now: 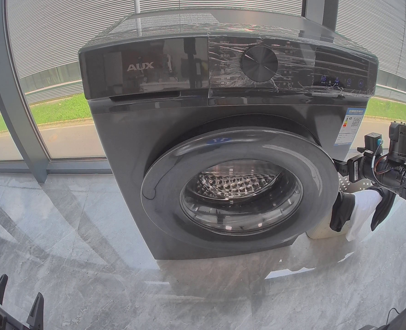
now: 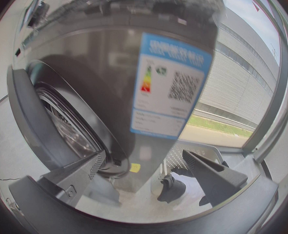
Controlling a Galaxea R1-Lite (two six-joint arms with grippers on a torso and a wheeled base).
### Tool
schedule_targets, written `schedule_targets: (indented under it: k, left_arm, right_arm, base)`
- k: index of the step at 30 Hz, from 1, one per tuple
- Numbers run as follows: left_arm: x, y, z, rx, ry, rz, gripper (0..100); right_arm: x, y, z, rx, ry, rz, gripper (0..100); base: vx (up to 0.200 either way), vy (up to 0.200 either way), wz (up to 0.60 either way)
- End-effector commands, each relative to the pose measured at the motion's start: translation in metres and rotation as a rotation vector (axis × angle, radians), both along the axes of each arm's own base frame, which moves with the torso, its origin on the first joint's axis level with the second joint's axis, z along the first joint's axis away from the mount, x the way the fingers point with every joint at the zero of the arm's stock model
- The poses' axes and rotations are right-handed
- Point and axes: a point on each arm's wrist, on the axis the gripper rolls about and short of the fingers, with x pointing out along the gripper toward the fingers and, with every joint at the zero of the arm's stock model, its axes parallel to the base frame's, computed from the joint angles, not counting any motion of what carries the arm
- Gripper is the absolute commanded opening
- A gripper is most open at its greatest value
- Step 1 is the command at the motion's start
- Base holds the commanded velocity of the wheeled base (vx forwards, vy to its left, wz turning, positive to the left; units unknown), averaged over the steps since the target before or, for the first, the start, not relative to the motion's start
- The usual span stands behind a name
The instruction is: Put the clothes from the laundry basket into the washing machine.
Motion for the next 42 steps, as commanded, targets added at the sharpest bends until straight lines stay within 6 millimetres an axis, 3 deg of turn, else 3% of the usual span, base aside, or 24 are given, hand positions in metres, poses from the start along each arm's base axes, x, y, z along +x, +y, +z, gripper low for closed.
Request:
schedule_targets:
  k: [1, 9, 13, 28, 35, 42]
  left_arm:
    - [0.0, 0.0, -0.005, 0.0, 0.001, 0.0, 100]
    - [0.0, 0.0, -0.005, 0.0, 0.001, 0.0, 100]
    - [0.0, 0.0, -0.005, 0.002, 0.001, -0.001, 100]
    - [0.0, 0.0, -0.005, 0.002, 0.001, -0.001, 100]
    - [0.0, 0.0, -0.005, 0.0, 0.001, 0.0, 100]
    - [0.0, 0.0, -0.005, 0.0, 0.001, 0.0, 100]
  right_arm:
    - [-0.006, 0.005, 0.0, -0.002, 0.01, 0.042, 100]
    - [-0.04, 0.014, -0.006, -0.008, 0.038, 0.095, 100]
    - [-0.058, 0.018, -0.005, -0.008, 0.03, 0.122, 100]
    - [-0.085, 0.015, 0.013, 0.007, -0.055, 0.145, 100]
    - [-0.091, 0.013, 0.037, 0.022, -0.162, 0.146, 100]
    - [-0.117, 0.009, 0.055, 0.04, -0.263, 0.185, 100]
  base:
    - [0.0, 0.0, 0.0]
    - [0.0, 0.0, 0.0]
    - [-0.2, 0.0, 0.0]
    - [-0.187, 0.0, 0.0]
    - [0.0, 0.0, 0.0]
    - [0.0, 0.0, 0.0]
